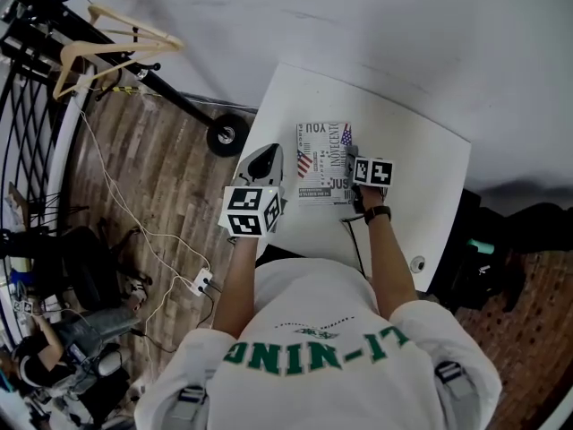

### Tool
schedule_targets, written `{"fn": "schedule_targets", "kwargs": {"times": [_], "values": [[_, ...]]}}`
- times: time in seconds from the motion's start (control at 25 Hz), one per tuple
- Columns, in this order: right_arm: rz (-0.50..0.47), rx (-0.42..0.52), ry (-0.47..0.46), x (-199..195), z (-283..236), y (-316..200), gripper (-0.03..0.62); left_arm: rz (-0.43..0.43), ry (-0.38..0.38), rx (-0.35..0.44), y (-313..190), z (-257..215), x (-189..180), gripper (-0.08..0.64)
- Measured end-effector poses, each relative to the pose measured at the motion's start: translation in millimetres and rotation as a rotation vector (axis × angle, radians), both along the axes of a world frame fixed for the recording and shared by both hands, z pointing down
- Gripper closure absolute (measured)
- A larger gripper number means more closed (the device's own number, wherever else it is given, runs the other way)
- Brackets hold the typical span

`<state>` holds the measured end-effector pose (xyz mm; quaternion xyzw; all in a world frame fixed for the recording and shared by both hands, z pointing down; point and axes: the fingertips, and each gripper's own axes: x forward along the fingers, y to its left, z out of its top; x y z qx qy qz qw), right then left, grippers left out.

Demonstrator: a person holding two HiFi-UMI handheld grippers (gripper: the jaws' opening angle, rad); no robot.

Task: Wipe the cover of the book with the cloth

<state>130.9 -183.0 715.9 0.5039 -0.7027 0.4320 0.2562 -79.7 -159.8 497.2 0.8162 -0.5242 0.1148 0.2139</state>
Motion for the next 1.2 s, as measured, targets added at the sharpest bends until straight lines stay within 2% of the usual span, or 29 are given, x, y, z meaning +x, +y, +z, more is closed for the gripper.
{"fn": "schedule_targets", "kwargs": {"times": [0.24, 0.36, 0.52, 0.68, 0.8, 1.0, 1.08, 1.2], "values": [[0.022, 0.002, 0.016, 5, 0, -1, 0.554, 0.001, 0.002, 0.007, 0, -2, 1, 0.552], [0.007, -0.014, 0.01, -9, 0, 1, 0.555, -0.012, 0.0, 0.006, 3, -1, -6, 0.552], [-0.104, -0.015, -0.081, -77, -8, 15, 0.555, -0.033, -0.002, 0.002, 7, 0, -15, 0.552], [-0.297, 0.007, -0.048, -148, -7, 28, 0.554, -0.059, -0.004, 0.001, 11, 2, -23, 0.552], [-0.341, -0.004, -0.03, -172, 0, 32, 0.554, -0.081, -0.01, -0.005, 16, 5, -31, 0.552], [-0.266, -0.027, -0.047, -142, 7, 34, 0.554, -0.094, -0.018, -0.012, 22, 6, -36, 0.552], [-0.222, -0.027, -0.043, -116, 7, 33, 0.554, -0.094, -0.02, -0.015, 22, 7, -38, 0.552], [-0.141, -0.029, 0.016, -63, 5, 30, 0.554, -0.085, -0.015, -0.014, 21, 7, -34, 0.552]]}}
